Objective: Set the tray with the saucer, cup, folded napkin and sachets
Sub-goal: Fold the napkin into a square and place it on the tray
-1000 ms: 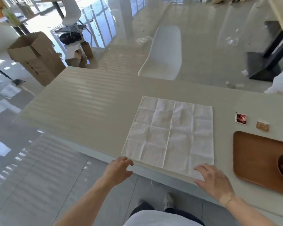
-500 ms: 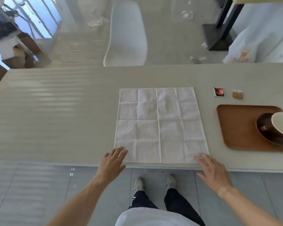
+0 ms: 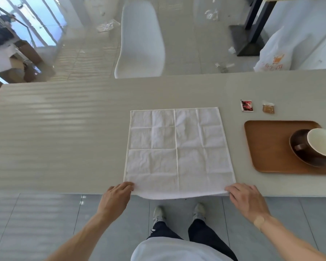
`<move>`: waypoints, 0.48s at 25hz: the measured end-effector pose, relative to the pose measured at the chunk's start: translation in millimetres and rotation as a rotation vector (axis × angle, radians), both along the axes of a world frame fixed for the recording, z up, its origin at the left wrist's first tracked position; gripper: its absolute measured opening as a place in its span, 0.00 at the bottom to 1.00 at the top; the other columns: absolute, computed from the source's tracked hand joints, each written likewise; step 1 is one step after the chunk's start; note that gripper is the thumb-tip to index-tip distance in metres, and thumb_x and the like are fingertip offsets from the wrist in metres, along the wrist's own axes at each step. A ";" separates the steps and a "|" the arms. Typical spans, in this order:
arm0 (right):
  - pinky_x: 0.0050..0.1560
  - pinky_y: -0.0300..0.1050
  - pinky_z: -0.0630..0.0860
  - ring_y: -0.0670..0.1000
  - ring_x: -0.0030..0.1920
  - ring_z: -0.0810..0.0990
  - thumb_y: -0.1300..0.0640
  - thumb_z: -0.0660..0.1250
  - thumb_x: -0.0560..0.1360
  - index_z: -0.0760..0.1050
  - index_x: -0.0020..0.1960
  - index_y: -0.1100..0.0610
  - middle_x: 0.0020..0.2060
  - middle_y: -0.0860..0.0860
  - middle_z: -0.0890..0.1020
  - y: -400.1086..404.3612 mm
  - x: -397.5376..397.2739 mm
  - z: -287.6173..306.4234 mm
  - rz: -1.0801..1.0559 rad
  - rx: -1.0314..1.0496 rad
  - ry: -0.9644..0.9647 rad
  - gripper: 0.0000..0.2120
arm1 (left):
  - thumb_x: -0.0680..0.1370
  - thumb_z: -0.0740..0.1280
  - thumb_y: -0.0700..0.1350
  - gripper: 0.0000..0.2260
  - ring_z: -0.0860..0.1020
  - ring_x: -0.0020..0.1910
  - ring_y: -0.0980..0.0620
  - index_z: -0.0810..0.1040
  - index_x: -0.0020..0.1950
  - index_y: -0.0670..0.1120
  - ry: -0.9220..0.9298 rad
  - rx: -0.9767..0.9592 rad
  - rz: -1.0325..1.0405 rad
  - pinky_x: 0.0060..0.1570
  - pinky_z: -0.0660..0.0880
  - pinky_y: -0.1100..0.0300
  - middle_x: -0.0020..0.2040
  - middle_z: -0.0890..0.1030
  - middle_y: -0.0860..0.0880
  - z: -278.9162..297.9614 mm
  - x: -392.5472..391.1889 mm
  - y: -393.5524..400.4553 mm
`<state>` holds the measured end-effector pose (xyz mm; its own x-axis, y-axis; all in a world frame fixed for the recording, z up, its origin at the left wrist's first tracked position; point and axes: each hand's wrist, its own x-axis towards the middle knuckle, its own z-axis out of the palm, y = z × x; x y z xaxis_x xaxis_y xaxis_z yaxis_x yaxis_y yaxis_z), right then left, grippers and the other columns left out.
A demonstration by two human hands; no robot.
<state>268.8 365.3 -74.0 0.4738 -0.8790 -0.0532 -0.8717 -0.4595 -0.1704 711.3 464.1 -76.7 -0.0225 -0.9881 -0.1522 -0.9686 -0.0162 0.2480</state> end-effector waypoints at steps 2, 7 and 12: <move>0.36 0.47 0.77 0.51 0.37 0.82 0.63 0.77 0.65 0.82 0.44 0.50 0.40 0.45 0.84 -16.5 -3.2 6.2 -0.051 0.140 -0.018 0.12 | 0.76 0.69 0.38 0.06 0.83 0.43 0.47 0.81 0.50 0.48 0.018 0.055 0.052 0.37 0.76 0.55 0.53 0.83 0.55 3.6 -0.7 -9.6; 0.46 0.42 0.74 0.47 0.48 0.81 0.54 0.66 0.76 0.81 0.51 0.47 0.48 0.41 0.83 -60.3 -10.4 18.0 -0.143 0.547 -0.134 0.07 | 0.80 0.64 0.41 0.07 0.80 0.48 0.43 0.81 0.54 0.45 0.192 0.220 0.301 0.49 0.76 0.53 0.50 0.83 0.47 10.5 5.0 -37.7; 0.42 0.37 0.73 0.41 0.44 0.80 0.52 0.69 0.74 0.80 0.45 0.43 0.41 0.38 0.83 -102.0 -12.8 39.0 -0.195 0.595 -0.319 0.04 | 0.80 0.65 0.41 0.09 0.78 0.40 0.45 0.77 0.43 0.54 0.365 0.189 0.470 0.46 0.75 0.52 0.38 0.81 0.49 21.7 11.6 -51.9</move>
<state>256.0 263.3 -35.0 0.3830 -0.8141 -0.4365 -0.7944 -0.0492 -0.6053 722.9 412.2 -55.0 0.3243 -0.8617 -0.3904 -0.7006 -0.4961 0.5129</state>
